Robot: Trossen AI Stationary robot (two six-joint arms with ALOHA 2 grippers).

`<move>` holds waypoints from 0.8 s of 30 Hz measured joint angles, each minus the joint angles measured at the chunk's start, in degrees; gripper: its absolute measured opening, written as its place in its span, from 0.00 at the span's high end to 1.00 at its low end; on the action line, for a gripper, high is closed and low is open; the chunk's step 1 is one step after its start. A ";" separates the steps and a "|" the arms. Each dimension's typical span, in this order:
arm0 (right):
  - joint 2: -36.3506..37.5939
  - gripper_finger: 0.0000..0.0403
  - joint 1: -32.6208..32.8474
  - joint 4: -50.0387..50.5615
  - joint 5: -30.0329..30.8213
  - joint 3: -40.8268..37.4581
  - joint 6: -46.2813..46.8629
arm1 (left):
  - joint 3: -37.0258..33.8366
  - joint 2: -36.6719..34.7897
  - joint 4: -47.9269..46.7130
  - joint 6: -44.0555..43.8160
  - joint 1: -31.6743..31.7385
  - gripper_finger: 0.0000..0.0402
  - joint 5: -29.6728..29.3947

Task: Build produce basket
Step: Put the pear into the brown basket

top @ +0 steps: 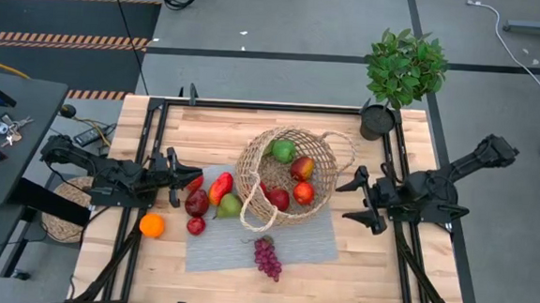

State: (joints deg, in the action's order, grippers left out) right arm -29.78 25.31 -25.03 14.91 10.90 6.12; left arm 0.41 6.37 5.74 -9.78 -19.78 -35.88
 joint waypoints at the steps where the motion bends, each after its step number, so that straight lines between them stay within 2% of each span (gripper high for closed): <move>1: 0.42 0.14 -0.25 1.12 0.15 -0.41 -0.20 | -0.01 0.00 0.00 0.00 -0.01 0.88 0.00; 5: 5.16 0.14 -2.04 8.61 1.46 -1.17 1.62 | -0.01 -0.02 0.00 0.00 -0.01 0.88 -0.01; 13: 15.17 0.14 -4.23 15.66 -2.52 -1.21 -1.38 | 0.00 0.00 0.00 0.00 0.01 0.88 -0.02; 17: 18.63 0.14 -6.28 16.02 -3.44 -3.66 -1.79 | -0.01 0.00 0.00 0.00 0.01 0.88 -0.02; 24: 22.96 0.14 -9.92 15.39 -8.50 -7.37 0.79 | -0.01 0.00 0.00 0.00 0.00 0.88 -0.01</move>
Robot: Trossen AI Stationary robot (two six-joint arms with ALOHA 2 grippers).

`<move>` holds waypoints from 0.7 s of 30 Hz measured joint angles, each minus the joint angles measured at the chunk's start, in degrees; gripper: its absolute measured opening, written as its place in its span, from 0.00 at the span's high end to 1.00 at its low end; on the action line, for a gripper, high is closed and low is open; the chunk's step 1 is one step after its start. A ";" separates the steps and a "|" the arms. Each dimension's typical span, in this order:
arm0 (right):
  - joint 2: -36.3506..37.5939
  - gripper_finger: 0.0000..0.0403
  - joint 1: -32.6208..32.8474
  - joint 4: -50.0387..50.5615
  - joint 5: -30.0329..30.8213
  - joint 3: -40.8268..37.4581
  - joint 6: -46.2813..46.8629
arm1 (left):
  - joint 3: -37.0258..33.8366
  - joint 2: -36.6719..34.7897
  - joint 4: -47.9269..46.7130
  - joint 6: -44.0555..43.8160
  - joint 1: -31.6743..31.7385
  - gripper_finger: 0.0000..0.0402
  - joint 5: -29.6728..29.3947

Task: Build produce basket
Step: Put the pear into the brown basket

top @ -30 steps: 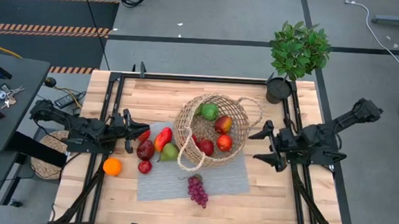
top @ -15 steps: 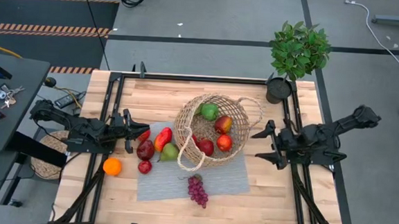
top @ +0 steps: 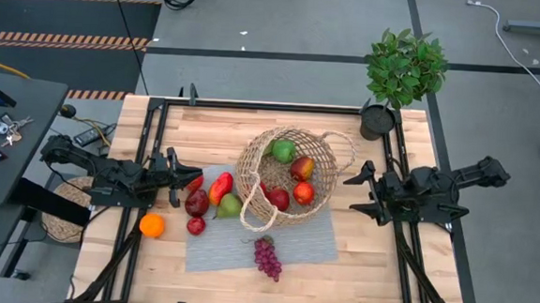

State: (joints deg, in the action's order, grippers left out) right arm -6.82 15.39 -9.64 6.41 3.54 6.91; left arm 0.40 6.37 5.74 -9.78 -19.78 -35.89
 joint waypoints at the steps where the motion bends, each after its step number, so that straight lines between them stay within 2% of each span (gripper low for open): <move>1: 0.32 0.14 -0.37 -0.24 -0.46 -0.32 0.25 | 0.01 0.00 0.00 0.00 0.00 0.88 0.00; 10: 0.82 0.14 -2.00 1.63 1.34 -3.16 6.81 | 0.00 -0.02 -0.02 0.00 -0.01 0.88 0.01; 21: 0.80 0.14 -1.98 2.00 1.36 -3.13 8.45 | 0.00 0.00 -0.02 0.00 0.00 0.88 -0.01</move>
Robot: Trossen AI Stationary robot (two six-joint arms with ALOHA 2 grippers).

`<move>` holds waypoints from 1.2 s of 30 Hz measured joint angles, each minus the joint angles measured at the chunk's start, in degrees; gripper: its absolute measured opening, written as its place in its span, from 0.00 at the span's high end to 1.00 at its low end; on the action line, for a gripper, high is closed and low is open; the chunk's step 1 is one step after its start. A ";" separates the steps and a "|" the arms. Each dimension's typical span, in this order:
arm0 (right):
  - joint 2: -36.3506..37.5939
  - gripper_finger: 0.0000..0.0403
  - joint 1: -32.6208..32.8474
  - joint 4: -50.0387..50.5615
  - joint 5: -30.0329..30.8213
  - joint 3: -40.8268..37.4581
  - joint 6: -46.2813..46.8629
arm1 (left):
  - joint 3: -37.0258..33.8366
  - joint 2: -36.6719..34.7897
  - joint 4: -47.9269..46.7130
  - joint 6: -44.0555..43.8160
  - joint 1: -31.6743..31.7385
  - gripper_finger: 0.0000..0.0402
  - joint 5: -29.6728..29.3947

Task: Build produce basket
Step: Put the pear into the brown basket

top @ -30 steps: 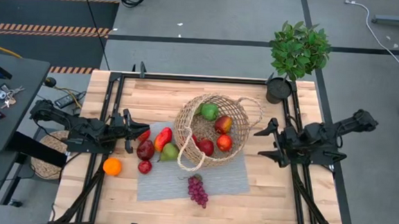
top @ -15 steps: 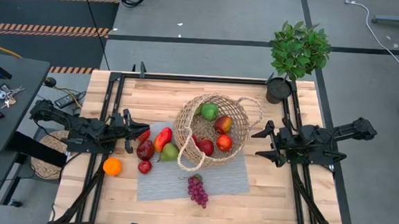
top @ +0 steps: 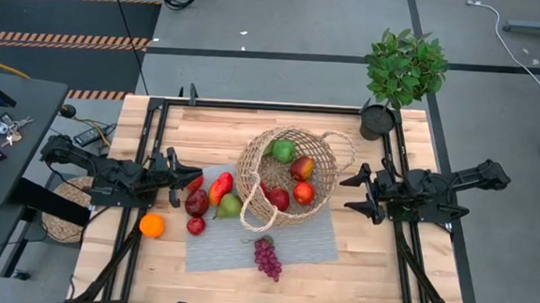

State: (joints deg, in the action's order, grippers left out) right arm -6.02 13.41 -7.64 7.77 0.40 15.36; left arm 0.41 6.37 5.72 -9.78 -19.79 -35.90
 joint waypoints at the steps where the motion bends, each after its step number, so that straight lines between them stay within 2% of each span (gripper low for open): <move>1: 0.00 0.14 0.00 0.00 0.00 0.00 0.04 | 0.00 0.00 0.01 0.01 0.02 0.88 0.01; 36: 0.00 0.14 0.00 0.00 0.04 0.07 -0.04 | 0.01 -0.01 0.00 0.01 0.00 0.88 0.02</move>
